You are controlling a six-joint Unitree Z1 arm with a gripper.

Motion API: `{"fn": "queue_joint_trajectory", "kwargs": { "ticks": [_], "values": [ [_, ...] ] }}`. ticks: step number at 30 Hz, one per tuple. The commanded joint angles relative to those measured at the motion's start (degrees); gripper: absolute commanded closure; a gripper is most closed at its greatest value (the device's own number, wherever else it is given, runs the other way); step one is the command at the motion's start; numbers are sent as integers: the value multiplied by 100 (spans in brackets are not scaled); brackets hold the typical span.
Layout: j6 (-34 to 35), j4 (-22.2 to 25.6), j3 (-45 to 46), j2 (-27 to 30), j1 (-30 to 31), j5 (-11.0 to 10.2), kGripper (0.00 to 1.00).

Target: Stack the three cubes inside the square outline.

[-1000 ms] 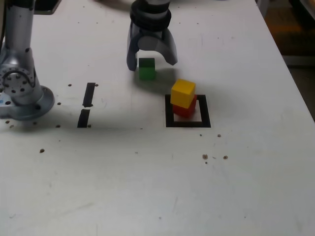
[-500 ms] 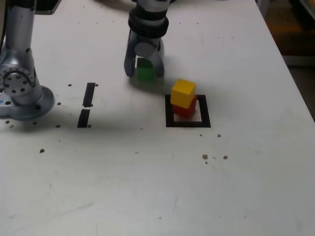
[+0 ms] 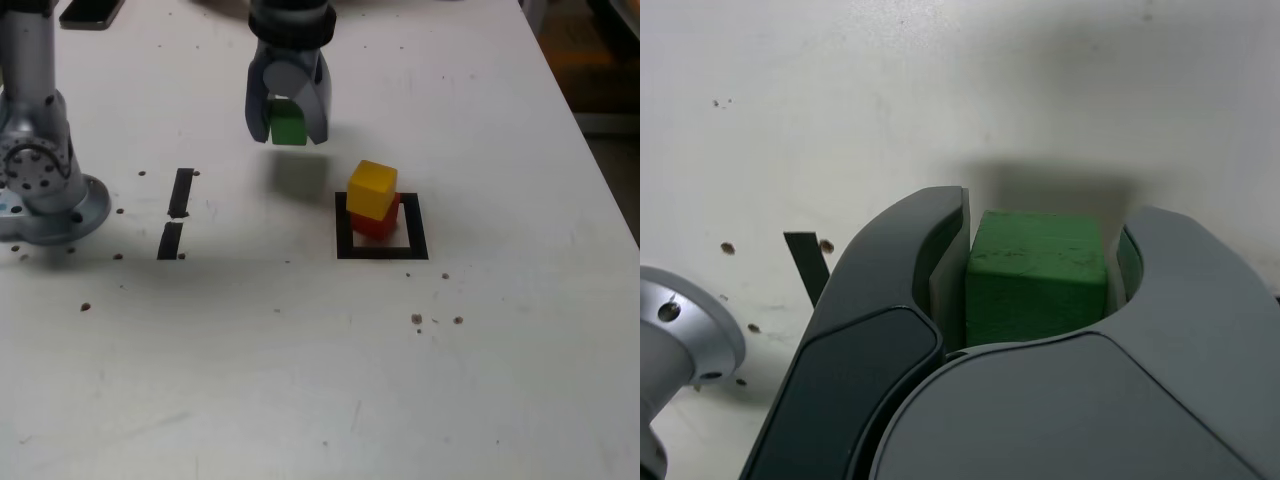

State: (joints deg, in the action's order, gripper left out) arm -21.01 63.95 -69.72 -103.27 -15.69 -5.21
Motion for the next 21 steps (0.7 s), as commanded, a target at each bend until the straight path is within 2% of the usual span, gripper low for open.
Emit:
{"fn": "queue_joint_trajectory", "kwargs": {
  "ticks": [1, 5, 10, 15, 21],
  "values": [
    [63, 418, -302, 244, 175, 2, 90],
    [187, 1100, -905, 488, 586, 27, 90],
    [354, 1651, -1598, 540, 1202, 100, 90],
    [624, 1801, -2064, 432, 1800, 100, 90],
    [936, 1635, -2239, 148, 2263, 105, 89]
  ]
}}
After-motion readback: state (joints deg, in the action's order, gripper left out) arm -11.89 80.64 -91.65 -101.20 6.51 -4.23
